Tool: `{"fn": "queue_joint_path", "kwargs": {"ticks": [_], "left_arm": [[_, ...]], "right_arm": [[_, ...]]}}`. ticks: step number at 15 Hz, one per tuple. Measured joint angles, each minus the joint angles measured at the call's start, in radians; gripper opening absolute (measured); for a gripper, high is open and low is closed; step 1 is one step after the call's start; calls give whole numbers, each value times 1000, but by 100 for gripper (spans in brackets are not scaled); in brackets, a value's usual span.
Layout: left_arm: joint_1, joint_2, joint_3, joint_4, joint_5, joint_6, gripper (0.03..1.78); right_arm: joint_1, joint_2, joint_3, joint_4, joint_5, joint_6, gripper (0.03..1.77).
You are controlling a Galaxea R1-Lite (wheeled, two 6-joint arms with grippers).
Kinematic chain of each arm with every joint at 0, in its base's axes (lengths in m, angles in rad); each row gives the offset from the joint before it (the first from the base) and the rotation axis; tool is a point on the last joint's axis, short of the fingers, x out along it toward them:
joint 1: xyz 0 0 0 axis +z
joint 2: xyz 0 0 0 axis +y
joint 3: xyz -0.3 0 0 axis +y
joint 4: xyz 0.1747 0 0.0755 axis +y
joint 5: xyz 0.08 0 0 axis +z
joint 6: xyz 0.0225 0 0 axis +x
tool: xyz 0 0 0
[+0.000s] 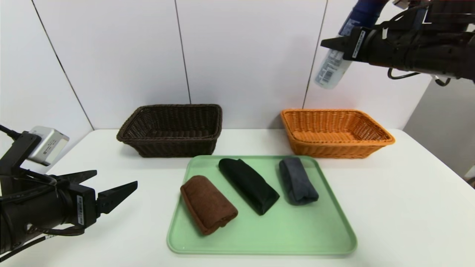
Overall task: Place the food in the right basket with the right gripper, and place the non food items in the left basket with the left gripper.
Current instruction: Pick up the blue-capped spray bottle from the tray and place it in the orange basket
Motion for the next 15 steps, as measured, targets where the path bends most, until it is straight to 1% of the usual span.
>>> {"fn": "queue_joint_path", "kwargs": {"ticks": [3, 5, 7, 9, 11, 13, 15], "left_arm": [[-3, 15, -23, -1, 0, 0, 169], [-5, 23, -33, 0, 0, 1, 169], [-4, 27, -34, 0, 0, -3, 169], [-3, 30, -35, 0, 0, -4, 169], [-3, 33, -35, -1, 0, -6, 169], [-4, 34, -35, 0, 0, -7, 169], [-4, 35, -32, 0, 0, -7, 169]], "right_arm": [[-54, 100, -26, -12, -1, -1, 82], [-71, 160, -31, -34, -9, -4, 82], [-80, 210, -31, -40, -49, -14, 82], [-87, 254, -23, -76, -85, -42, 82], [-89, 291, -4, -140, -100, -60, 82], [-89, 326, 15, -214, -127, -75, 82], [-91, 348, 33, -239, -135, -76, 82]]}}
